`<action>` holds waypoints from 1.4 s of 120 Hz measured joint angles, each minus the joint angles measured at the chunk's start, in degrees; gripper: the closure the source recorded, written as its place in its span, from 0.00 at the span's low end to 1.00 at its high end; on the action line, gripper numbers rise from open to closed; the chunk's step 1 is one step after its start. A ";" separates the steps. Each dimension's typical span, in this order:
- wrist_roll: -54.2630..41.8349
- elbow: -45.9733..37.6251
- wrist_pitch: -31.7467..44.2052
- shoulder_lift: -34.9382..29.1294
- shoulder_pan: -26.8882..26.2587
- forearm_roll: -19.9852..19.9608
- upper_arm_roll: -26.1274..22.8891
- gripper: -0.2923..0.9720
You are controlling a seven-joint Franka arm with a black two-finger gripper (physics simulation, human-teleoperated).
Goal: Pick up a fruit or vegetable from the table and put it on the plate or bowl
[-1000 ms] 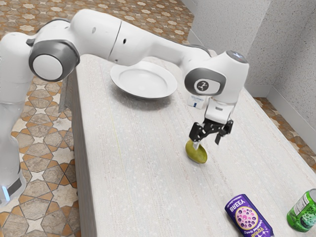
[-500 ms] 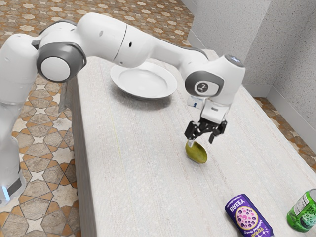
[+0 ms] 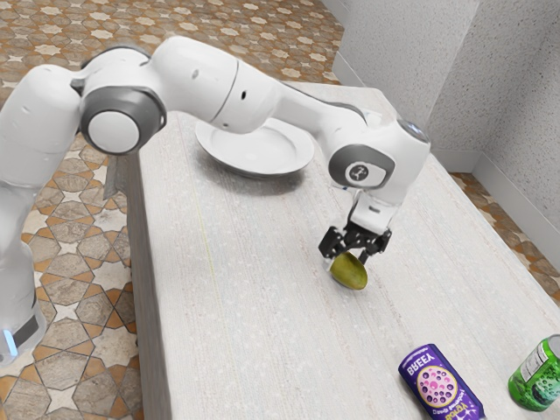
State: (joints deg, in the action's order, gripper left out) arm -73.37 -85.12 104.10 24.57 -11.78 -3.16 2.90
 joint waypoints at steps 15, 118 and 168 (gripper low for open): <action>-0.28 -0.05 0.29 0.71 0.00 -0.06 0.00 0.23; 0.67 -2.24 -7.47 -22.77 -8.84 1.57 19.69 0.46; -0.81 0.56 -12.69 -22.41 25.83 4.66 17.14 0.44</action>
State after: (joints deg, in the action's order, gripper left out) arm -74.19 -84.56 91.41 2.16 14.05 1.50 20.04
